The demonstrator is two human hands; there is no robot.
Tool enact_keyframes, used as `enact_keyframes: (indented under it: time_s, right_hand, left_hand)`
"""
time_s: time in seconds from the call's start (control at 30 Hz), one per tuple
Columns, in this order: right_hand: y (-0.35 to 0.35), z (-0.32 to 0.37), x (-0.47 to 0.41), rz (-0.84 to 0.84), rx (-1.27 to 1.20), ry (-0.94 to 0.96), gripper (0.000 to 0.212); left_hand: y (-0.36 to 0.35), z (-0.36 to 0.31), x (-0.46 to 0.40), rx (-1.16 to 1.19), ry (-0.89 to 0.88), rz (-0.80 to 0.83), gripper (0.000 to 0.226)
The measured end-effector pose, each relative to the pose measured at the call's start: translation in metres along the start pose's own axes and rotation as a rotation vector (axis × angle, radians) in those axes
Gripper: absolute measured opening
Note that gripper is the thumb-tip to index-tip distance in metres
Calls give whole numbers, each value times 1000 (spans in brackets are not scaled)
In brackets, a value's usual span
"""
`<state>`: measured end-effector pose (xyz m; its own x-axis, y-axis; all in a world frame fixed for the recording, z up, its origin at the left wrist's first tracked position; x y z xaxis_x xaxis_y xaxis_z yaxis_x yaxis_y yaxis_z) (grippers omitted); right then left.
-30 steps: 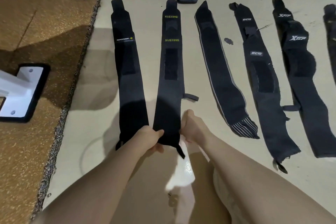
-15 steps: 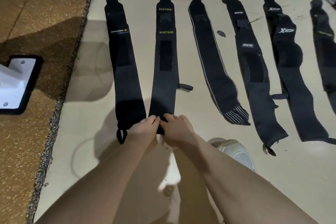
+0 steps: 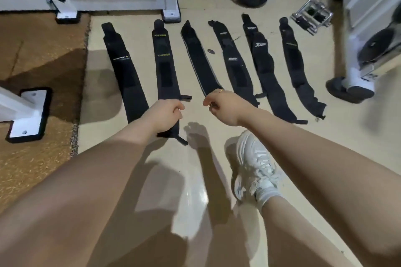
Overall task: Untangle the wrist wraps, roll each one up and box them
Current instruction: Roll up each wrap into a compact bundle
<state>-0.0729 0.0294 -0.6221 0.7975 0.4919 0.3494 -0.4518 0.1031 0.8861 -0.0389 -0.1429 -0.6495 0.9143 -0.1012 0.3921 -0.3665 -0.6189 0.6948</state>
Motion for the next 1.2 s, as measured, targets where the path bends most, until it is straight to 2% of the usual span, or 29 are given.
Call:
enact_keyframes:
  time_s: [0.2, 0.37, 0.57, 0.7, 0.83, 0.9, 1.03, 1.1, 1.2]
  right_hand:
    - [43, -36, 58, -62, 80, -138, 35]
    - [43, -100, 82, -104, 101, -240, 36]
    - [35, -233, 122, -147, 178, -250, 36]
    - [59, -340, 136, -106, 253, -270, 52]
    - [107, -419, 143, -57, 206, -217, 63]
    - [133, -439, 149, 5, 142, -159, 72]
    - [180, -462, 146, 20, 101, -32, 77]
    - [199, -470, 132, -12, 87, -61, 75]
    - [197, -476, 121, -1, 36, -124, 69]
  left_hand:
    - [0, -67, 32, 32, -96, 14, 35]
    - [-27, -113, 30, 18, -135, 20, 34]
    - [-108, -195, -26, 76, -87, -83, 42]
    - [-160, -268, -70, 44, -83, -79, 47]
    - [-186, -349, -110, 67, -7, -145, 46]
    - [-194, -386, -118, 113, 36, -150, 47]
    - [-200, -439, -133, 113, 40, -2, 52]
    - [-198, -449, -148, 101, 24, 41, 53]
    - [-205, -445, -172, 97, 42, 2, 51]
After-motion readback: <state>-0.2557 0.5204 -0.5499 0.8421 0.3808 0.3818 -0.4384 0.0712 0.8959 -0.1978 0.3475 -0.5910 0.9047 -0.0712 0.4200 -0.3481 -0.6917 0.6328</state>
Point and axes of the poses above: each hand's wrist, its own x-axis away from the middle knuckle, its own y-axis out of the back of the hand, z = x × y, the point moved 3 cm from there along -x, towards the middle knuckle, and after that the axes turned 2 degrees about x, right-handed, at the moved point
